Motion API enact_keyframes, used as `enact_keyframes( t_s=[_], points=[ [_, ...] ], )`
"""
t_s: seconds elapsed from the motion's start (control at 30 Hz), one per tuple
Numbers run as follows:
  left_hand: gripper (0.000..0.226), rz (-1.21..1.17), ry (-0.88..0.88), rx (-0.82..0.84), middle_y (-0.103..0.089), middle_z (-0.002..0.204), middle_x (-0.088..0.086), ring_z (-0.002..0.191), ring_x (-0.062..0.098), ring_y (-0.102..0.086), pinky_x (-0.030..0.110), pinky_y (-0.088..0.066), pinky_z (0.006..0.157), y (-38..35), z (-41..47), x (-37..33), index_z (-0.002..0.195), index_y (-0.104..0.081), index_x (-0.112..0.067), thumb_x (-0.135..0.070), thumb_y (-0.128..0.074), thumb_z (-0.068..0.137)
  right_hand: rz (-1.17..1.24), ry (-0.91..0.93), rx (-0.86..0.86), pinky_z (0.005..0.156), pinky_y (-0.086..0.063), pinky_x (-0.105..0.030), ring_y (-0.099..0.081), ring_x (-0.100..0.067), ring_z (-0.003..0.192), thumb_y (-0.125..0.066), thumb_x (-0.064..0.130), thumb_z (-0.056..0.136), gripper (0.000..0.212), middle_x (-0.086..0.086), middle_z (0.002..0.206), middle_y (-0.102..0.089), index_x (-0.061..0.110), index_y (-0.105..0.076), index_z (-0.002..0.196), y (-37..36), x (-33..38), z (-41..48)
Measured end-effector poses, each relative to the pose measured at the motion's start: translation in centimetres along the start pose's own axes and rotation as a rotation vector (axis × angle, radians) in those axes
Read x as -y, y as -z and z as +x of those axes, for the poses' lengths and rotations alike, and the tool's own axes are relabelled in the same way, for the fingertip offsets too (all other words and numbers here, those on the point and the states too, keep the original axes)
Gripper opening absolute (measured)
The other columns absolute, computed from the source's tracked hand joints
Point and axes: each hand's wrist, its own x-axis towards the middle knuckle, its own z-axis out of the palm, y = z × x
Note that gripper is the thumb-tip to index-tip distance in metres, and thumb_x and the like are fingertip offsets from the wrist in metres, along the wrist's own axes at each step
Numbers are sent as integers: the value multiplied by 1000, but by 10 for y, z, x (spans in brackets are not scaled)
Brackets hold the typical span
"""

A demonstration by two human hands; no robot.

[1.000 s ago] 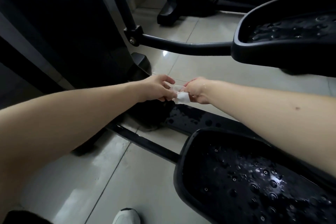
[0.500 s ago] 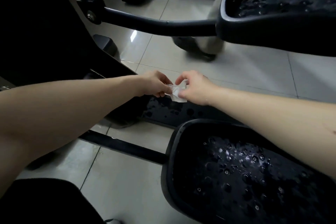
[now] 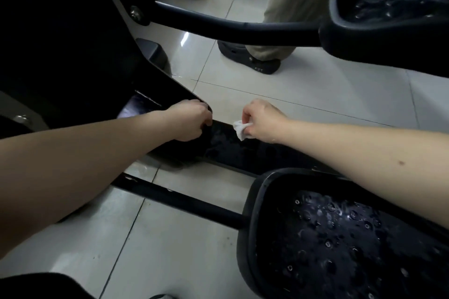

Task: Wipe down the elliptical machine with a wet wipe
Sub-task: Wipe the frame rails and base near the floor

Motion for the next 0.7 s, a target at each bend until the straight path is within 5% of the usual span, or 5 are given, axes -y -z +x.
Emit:
enact_keyframes(
  t_s=[0.2,0.47,0.7],
  points=[
    [27,476,-17,-33,-56,114,-3,115,24,-46,36,-38,86,1,-12,8,113,-70,-29,-27,-60,88,46,-11,8,77,-53,-38,-58,-32,88,-80,30,75,28,-2,100,-49,16,-59,87,-28,28,37],
    [29,499,1,10,-56,121,-4,122,24,-44,37,-37,91,9,-6,7,117,-67,-27,-31,-61,89,-14,211,87,80,-45,-30,-61,-31,99,-76,20,82,13,-10,117,-55,11,-75,90,-57,51,71],
    [20,450,23,14,-58,118,-3,118,25,-45,36,-35,86,5,5,4,107,-70,-27,-30,-61,89,-36,234,142,71,-40,-28,-63,-33,94,-73,12,78,8,-10,101,-63,18,-69,76,-53,14,54]
  ],
)
